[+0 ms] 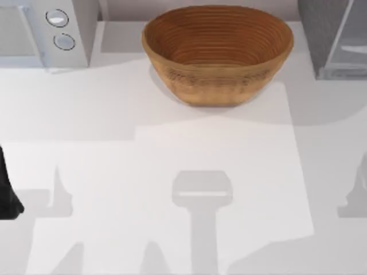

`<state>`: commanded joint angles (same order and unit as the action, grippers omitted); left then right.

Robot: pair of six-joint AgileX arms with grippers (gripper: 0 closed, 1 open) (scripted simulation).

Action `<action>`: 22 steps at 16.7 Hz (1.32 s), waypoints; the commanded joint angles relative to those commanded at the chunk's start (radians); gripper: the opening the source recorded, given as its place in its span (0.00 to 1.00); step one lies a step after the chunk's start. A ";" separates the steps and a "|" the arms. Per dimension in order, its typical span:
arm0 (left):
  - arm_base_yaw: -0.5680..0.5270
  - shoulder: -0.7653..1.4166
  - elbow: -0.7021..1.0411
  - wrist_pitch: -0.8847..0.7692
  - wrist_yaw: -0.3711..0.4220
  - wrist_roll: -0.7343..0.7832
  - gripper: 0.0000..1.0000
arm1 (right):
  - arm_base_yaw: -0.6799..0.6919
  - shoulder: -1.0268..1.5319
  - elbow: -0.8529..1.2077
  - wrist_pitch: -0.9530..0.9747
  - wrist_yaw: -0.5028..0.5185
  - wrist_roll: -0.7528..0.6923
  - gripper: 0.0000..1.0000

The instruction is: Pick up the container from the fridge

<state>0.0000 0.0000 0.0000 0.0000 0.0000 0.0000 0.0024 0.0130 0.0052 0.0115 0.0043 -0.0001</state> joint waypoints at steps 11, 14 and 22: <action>0.000 0.000 0.000 0.000 0.000 0.000 1.00 | 0.342 0.637 0.124 0.534 0.385 -0.063 0.00; 0.000 0.000 0.000 0.000 0.000 0.000 1.00 | 0.485 0.923 0.148 0.728 0.533 -0.061 0.00; 0.000 0.000 0.000 0.000 0.000 0.000 1.00 | 0.833 1.598 0.250 1.262 0.866 -0.021 0.00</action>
<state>0.0000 0.0000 0.0000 0.0000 0.0000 0.0000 0.8359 1.6113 0.2548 1.2735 0.8704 -0.0210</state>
